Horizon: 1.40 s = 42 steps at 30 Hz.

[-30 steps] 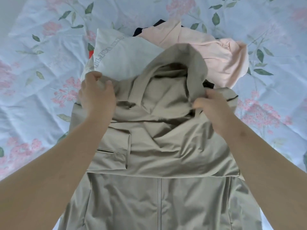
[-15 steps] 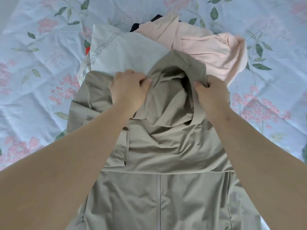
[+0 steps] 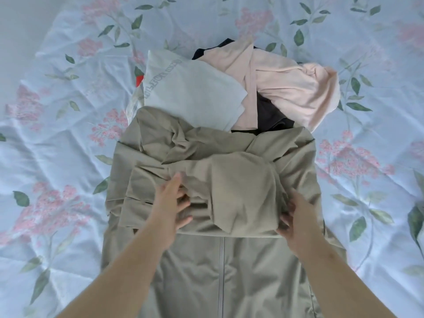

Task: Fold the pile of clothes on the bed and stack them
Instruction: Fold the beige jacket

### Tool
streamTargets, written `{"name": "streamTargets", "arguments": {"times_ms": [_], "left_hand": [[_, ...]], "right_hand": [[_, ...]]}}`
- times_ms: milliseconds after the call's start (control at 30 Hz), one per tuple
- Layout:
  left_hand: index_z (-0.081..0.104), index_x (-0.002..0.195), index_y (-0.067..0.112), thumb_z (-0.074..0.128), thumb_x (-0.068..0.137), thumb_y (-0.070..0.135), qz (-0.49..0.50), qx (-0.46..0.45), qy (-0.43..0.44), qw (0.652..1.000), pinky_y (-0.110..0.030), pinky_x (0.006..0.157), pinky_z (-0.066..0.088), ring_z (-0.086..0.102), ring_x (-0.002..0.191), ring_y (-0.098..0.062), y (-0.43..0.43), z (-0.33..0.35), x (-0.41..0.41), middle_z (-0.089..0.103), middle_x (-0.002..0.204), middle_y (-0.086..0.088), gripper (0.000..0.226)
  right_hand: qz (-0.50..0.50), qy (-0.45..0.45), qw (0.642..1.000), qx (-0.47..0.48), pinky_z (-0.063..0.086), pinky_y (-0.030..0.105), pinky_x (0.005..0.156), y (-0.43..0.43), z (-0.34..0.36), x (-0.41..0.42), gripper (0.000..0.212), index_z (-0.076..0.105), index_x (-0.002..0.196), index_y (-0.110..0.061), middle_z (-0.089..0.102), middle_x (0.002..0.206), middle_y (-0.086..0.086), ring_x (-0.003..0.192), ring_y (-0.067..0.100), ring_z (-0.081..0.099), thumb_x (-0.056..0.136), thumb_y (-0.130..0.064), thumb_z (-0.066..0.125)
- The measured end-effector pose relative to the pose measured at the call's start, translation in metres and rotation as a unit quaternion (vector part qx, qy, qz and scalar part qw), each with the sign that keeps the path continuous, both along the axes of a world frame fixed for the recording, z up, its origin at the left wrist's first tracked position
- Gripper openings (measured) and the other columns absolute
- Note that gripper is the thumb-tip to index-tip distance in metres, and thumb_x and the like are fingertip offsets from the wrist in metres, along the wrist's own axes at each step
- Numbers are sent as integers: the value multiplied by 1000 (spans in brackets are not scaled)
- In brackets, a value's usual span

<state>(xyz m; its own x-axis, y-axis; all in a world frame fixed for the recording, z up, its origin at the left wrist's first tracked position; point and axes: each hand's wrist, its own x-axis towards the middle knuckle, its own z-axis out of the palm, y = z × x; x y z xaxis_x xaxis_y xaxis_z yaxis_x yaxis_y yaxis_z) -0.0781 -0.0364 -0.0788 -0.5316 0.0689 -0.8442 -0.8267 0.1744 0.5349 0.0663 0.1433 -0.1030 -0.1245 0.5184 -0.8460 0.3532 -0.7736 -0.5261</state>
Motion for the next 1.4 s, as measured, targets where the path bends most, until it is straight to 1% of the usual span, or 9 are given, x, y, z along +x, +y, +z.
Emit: {"name": "streamTargets", "arguments": {"times_ms": [133,233,433,600,700,900,1100,1200,1400], "left_hand": [[34,129,22,72,76,47,-16,-60,41,997,-37,82,51,54,104,-21,21,-6,31,51,120,3,71],[41,120,14,69,83,12,-12,-63,75,995,-42,89,50,56,101,-26,32,-7,33,56,118,-6,46],[60,110,19,58,83,-1,-21,254,151,955,-34,78,57,67,100,-21,2,37,-8,72,105,-1,34],[51,103,32,58,92,24,-57,53,107,991,-34,84,43,58,100,-16,-10,14,-15,61,107,8,15],[46,100,31,64,85,43,-57,-1,127,990,-27,70,46,57,85,-8,0,4,-13,57,98,10,27],[55,108,16,67,84,5,-42,43,125,990,-36,82,56,65,98,-20,15,-5,-25,68,107,0,28],[51,115,16,60,84,5,-163,-87,155,971,-27,70,47,59,84,-13,-6,-11,-40,61,96,4,34],[53,107,22,62,84,43,-115,-142,250,951,-29,75,42,55,83,-14,12,-7,-58,55,86,11,33],[60,83,12,62,89,25,-185,-109,254,943,-46,94,50,62,102,-33,61,-7,-89,66,97,-15,14]], "right_hand": [[65,-46,994,71,49,41,93,-17,-4,-13,66,46,125,-6,58,112,8,100,28,58,73,-32,77],[135,-87,980,119,48,32,71,-20,4,-19,34,57,114,0,57,84,8,78,25,55,80,-3,60],[-70,281,956,42,50,23,60,7,49,-18,54,65,61,-22,64,66,-2,61,13,61,81,17,33],[-37,114,992,-38,42,40,85,-3,37,-7,12,55,98,-25,55,93,-1,90,21,55,95,-30,45],[5,62,997,-43,41,50,94,-11,21,-13,50,45,127,-31,48,119,-5,109,25,51,85,-56,57],[-56,175,980,-75,55,35,72,-8,7,-35,22,58,106,-21,64,89,0,81,16,60,91,-5,55],[92,-101,988,69,40,30,62,-2,1,-12,18,47,77,-16,43,69,5,57,20,42,84,1,42],[91,-69,946,305,37,30,65,14,10,-36,16,43,90,-25,47,91,0,74,18,46,79,-19,54],[217,23,957,194,41,22,51,43,7,-105,15,52,89,-9,50,74,8,56,14,52,85,-14,65]]}}
